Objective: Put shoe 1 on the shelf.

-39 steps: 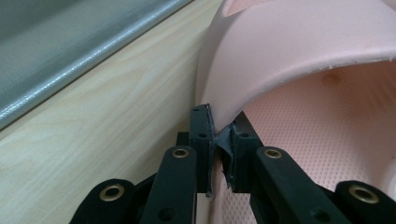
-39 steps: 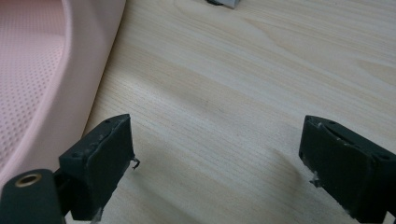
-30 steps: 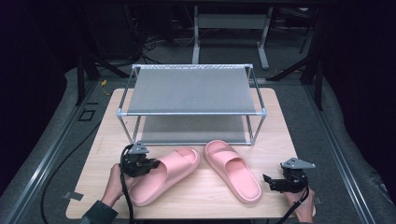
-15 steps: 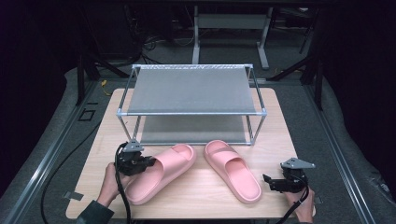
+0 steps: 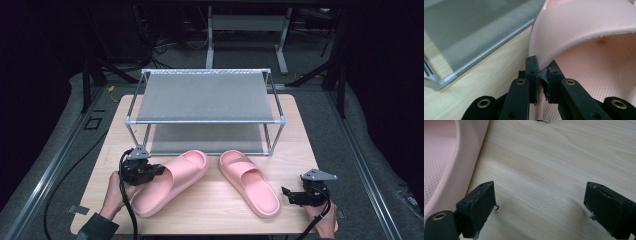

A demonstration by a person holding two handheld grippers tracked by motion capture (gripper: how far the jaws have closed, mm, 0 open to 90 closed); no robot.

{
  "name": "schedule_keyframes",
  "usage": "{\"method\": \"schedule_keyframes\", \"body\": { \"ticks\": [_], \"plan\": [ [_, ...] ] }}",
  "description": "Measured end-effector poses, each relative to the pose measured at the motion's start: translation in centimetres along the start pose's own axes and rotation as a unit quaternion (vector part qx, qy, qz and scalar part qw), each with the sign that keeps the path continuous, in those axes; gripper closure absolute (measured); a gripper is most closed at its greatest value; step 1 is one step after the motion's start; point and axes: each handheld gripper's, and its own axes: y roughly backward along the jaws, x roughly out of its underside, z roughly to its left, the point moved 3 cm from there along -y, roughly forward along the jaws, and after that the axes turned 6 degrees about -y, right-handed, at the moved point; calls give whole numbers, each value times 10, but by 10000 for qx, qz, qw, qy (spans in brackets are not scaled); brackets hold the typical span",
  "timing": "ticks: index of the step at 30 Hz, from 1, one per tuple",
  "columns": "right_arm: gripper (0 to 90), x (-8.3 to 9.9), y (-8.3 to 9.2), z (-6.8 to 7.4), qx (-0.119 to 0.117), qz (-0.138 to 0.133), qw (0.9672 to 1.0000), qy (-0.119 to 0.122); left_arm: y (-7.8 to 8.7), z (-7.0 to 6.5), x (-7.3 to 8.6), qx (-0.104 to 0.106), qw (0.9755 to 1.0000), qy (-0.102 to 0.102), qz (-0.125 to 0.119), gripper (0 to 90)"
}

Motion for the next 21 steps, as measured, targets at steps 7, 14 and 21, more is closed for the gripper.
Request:
{"method": "schedule_keyframes", "body": {
  "ticks": [7,14,21],
  "plan": [
    [102,0,-1,0,-39,-15,10000,-14,9,3,-7,-2,10000,-55,-38,828],
    [103,0,-1,0,-18,36,10000,11,18,6,-16,-27,9999,-144,-73,828],
    [103,0,-1,0,2,29,10000,-1,23,7,-24,-2,9998,-171,-117,827]
  ]
}}
